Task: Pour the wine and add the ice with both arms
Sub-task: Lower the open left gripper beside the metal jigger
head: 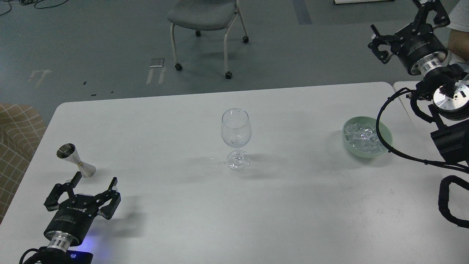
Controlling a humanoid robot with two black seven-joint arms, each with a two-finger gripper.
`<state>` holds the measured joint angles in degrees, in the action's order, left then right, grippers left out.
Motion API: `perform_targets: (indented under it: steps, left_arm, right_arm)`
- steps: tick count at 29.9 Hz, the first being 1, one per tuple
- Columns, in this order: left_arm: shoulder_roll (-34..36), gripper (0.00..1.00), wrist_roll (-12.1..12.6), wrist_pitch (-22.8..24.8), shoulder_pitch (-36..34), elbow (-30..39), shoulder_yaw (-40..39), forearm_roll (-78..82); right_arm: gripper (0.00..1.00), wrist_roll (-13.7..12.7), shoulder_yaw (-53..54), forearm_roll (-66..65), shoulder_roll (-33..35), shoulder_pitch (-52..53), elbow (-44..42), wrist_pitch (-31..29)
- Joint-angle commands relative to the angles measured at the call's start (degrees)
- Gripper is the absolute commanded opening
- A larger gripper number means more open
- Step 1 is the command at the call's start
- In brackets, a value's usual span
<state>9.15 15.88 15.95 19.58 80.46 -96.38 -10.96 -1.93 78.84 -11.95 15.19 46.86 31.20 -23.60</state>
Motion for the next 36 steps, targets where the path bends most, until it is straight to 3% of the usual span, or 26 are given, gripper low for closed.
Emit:
perform_targets:
  steps: [1,4,14,17,21,36]
  left_arm:
    - [0.08,0.88,-0.58,0.31,-0.06,-1.0,-2.14,-0.82]
    - [0.08,0.82,-1.29,-0.92,-1.29,-3.02,-3.12,-0.73]
    - [0.25,0.81,-1.82,-1.63,-2.79,-6.18,-4.87,-0.21]
    - [0.43,0.87,-3.13,-2.06,-3.05,-6.63,-4.52,0.41]
    - [0.78,0.98,-7.17,-2.16,-3.49,-6.89,-4.17,0.77]
    - [0.34,0.98,-7.27,-0.4,-3.49,-6.63,-4.79,1.82]
  right_arm:
    - [1.0,0.0,0.0,0.0,0.02,-0.28,0.08,0.05]
    - [1.0,0.0,0.0,0.0,0.02,-0.37,0.08,0.14]
    - [1.0,0.0,0.0,0.0,0.02,-0.46,0.0,0.75]
    - [1.0,0.0,0.08,0.0,0.02,-0.46,0.0,0.75]
    - [1.0,0.0,0.09,0.0,0.37,-0.54,0.0,0.75]
    - [1.0,0.0,0.35,0.09,0.46,-0.54,-0.09,0.75]
